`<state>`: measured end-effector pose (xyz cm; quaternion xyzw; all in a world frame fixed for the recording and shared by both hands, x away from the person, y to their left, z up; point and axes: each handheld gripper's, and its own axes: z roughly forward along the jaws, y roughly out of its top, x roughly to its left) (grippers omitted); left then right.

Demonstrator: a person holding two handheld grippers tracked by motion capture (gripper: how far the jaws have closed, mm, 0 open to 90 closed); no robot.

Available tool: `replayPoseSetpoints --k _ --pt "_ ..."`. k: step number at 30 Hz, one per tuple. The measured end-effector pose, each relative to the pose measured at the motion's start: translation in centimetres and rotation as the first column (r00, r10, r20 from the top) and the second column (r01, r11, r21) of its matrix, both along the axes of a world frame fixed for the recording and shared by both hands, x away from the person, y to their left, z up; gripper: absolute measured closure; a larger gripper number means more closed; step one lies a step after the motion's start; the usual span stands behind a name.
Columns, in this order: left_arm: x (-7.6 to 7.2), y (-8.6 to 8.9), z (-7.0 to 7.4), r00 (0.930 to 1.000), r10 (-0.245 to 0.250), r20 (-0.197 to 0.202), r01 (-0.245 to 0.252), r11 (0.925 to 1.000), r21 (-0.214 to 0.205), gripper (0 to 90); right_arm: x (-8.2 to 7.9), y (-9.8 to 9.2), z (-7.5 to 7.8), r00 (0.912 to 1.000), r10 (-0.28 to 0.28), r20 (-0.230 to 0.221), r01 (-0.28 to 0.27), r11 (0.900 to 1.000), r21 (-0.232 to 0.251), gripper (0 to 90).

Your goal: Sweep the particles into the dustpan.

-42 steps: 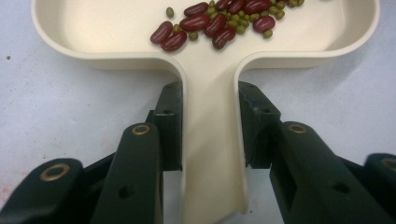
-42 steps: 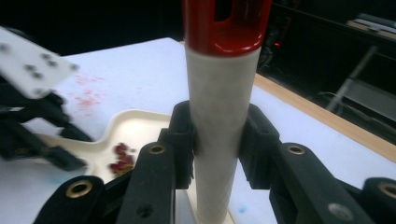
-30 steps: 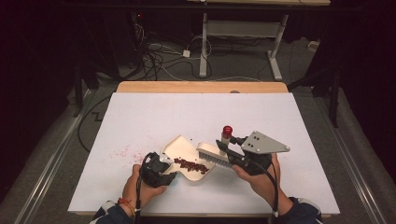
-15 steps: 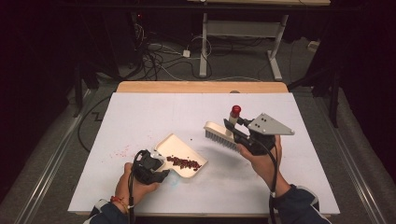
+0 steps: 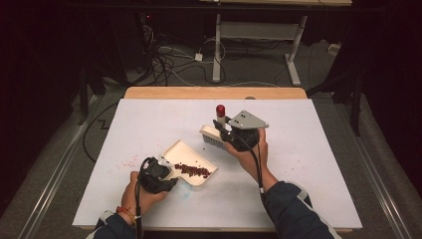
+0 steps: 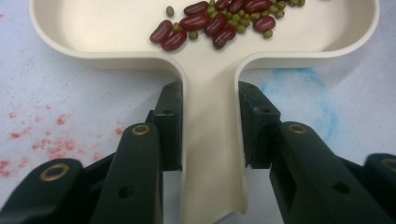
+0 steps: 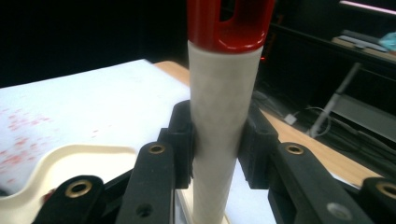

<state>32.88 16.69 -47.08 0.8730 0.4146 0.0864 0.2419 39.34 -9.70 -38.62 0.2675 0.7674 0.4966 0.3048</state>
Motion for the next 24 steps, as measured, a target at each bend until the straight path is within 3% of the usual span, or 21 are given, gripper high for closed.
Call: replayPoseSetpoints --k 9,11,15,19,24 --pt "0.2 0.2 0.0 0.9999 0.015 0.004 -0.015 0.9999 0.001 63.8 -3.2 1.0 -0.1 0.9943 0.105 -0.021 -0.105 0.9944 -0.012 69.7" --pt "0.3 0.2 0.0 0.9999 0.013 0.003 -0.013 0.9999 0.003 63.7 -4.4 1.0 0.1 0.9879 0.152 -0.033 -0.152 0.9884 0.0 69.8" --pt "0.3 0.3 0.0 0.9998 0.017 0.005 -0.017 0.9999 -0.001 63.7 -5.3 0.7 0.7 0.9791 0.198 -0.048 -0.196 0.98 0.035 69.9" --pt "0.3 0.3 0.0 0.9998 0.02 0.008 -0.02 0.9998 0.001 63.8 -6.1 -0.5 2.3 0.9842 0.176 0.019 -0.177 0.9822 0.063 69.8" --pt "0.2 0.3 -0.1 0.9998 0.017 0.011 -0.017 0.9999 0.002 63.7 -5.9 -1.4 2.6 0.9887 0.147 0.027 -0.149 0.9856 0.08 69.8"
